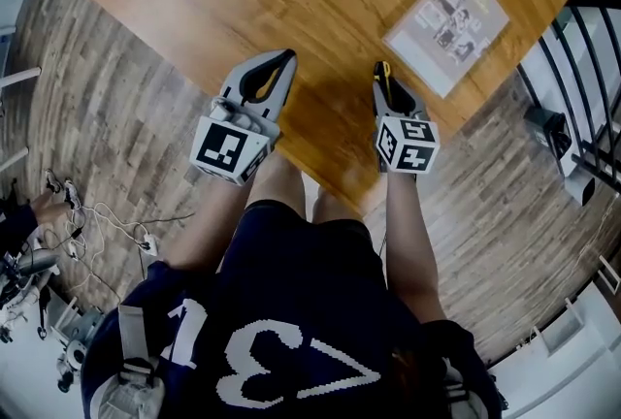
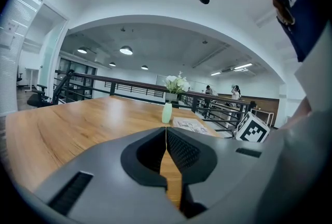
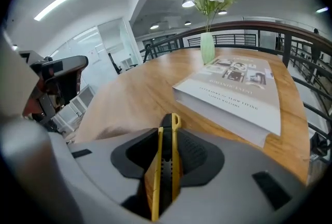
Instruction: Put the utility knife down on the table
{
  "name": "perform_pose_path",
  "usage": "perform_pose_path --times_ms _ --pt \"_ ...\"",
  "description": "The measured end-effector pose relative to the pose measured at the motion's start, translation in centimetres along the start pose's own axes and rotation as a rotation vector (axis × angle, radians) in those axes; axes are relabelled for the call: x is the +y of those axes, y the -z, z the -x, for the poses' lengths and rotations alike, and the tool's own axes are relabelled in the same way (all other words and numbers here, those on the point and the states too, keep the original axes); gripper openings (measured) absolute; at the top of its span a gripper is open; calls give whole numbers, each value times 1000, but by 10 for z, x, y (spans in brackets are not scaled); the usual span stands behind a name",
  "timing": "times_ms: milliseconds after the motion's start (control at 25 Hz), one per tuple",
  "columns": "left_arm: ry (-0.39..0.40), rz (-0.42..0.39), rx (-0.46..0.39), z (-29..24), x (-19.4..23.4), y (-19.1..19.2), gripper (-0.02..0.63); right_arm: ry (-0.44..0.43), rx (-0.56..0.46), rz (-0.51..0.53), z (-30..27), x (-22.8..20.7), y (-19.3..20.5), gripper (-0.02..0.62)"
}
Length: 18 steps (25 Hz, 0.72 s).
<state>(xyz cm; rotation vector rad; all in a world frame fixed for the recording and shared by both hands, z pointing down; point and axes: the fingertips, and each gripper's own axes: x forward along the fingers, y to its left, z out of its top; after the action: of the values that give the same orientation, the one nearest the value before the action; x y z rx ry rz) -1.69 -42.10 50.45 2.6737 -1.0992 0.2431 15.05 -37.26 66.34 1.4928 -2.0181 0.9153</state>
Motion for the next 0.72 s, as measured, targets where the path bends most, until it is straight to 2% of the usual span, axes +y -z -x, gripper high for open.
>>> perform_pose_path --times_ms 120,200,280,360,480,720 --pt "-1 -5 -2 -2 0 -5 17 -9 -17 -21 5 -1 -7 141" --pt "2 -12 -13 -2 -2 -14 18 -7 -71 -16 19 -1 -25 133" --pt "1 -23 -31 -1 -2 -27 17 3 -165 10 39 -1 -53 70" --pt "1 -42 -60 -3 -2 -44 17 14 -282 40 64 -2 -88 40" --pt "0 -81 -112 -6 -2 -74 17 5 -437 85 101 0 -139 25" --pt "2 -129 -208 5 -11 -133 18 7 -647 168 179 13 -207 23"
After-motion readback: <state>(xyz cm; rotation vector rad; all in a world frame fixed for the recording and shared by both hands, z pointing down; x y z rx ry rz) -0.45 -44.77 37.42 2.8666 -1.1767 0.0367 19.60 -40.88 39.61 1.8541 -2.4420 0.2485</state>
